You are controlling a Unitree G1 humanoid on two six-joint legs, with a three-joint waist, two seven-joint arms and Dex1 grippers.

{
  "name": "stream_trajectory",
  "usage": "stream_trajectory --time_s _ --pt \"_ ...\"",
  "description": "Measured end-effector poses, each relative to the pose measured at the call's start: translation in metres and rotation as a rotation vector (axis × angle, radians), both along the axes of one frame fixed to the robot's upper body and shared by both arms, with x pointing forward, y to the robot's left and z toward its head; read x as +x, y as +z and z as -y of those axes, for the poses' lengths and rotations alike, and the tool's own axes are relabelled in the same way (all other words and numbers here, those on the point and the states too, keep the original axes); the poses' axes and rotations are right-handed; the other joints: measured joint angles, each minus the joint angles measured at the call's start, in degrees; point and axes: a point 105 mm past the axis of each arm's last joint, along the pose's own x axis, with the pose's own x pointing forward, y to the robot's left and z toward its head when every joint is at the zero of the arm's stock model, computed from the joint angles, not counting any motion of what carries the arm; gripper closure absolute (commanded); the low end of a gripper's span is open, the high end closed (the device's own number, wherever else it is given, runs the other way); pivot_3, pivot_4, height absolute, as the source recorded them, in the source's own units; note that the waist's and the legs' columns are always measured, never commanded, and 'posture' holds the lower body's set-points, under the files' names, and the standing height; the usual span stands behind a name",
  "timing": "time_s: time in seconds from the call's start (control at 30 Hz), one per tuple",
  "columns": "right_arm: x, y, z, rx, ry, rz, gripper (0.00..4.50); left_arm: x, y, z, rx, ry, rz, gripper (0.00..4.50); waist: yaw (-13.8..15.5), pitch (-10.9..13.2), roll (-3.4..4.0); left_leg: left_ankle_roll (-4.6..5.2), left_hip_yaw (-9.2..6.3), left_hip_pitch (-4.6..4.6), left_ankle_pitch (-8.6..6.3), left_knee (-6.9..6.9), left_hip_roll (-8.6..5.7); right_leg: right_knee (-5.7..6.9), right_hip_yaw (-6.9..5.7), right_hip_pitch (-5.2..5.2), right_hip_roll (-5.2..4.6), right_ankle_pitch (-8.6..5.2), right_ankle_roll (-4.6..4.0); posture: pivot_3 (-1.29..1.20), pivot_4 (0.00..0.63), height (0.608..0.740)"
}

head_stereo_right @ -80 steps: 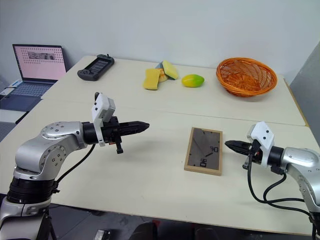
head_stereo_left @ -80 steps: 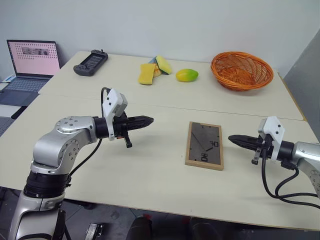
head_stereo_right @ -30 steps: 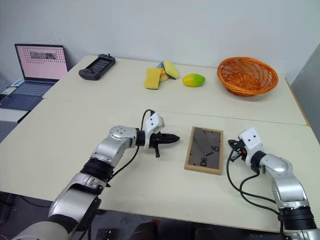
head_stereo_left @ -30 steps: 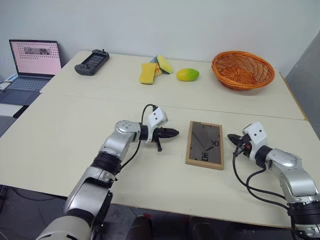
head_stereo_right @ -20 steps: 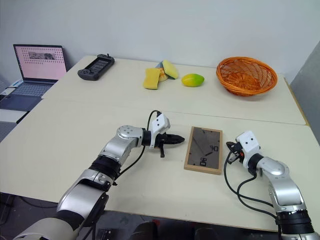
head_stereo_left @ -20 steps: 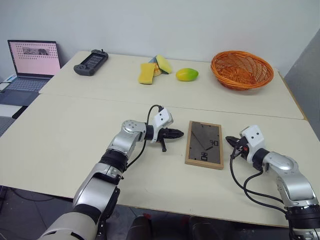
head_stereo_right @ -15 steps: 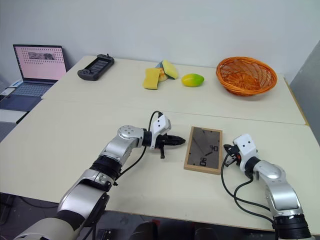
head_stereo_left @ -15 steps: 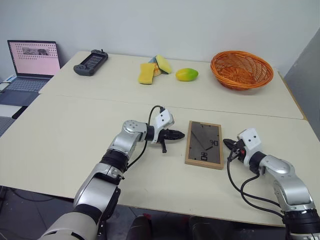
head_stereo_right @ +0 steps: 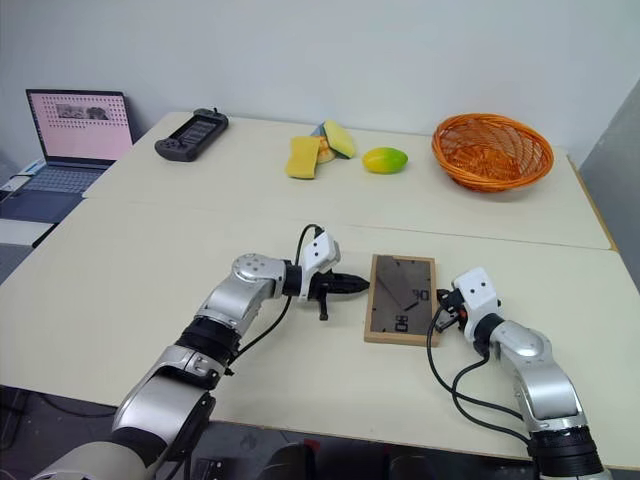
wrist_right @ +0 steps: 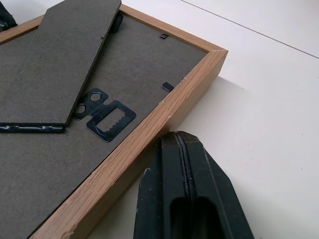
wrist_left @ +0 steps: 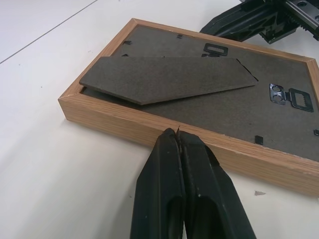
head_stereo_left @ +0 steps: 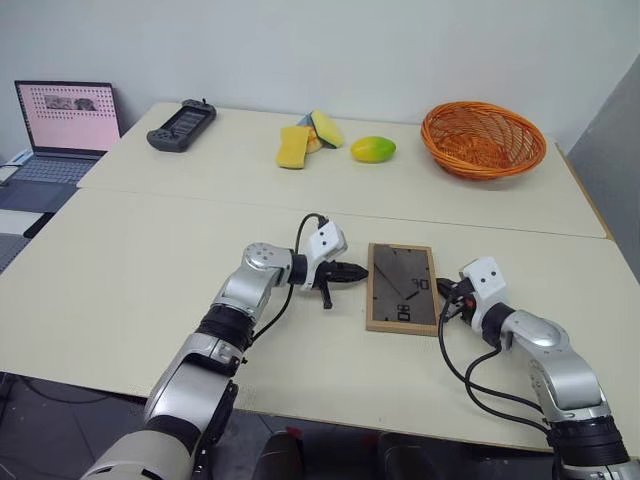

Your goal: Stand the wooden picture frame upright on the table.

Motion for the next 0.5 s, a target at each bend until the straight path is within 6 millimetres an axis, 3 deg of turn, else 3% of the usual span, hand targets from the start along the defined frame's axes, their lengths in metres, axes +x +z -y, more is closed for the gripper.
stream_trajectory --time_s 0.13,0.27,0.5 --pt "0.000 0.000 -0.002 -0.003 0.008 -0.001 4.50 0.000 0.001 -0.003 0.007 0.010 0.003 4.46 -0.10 0.00 0.00 0.00 0.00 0.00 0.00 0.00 0.01 0.01 0.00 -0.01 0.00 0.00 0.00 0.00 0.150 0.740" --pt "-0.002 -0.002 -0.002 -0.008 0.019 -0.010 4.50 0.005 0.007 -0.018 0.019 0.053 0.016 4.46 -0.27 0.00 0.00 0.01 -0.03 0.00 0.01 0.00 0.00 0.03 -0.02 0.00 0.00 0.00 0.00 0.00 0.150 0.740" --pt "-0.013 -0.007 0.013 -0.056 0.020 -0.038 4.50 -0.004 0.015 -0.031 0.027 0.056 0.036 4.46 0.08 0.00 0.00 0.01 -0.07 -0.02 0.01 0.00 0.00 0.02 -0.04 0.01 0.00 0.00 0.00 0.00 0.150 0.740"
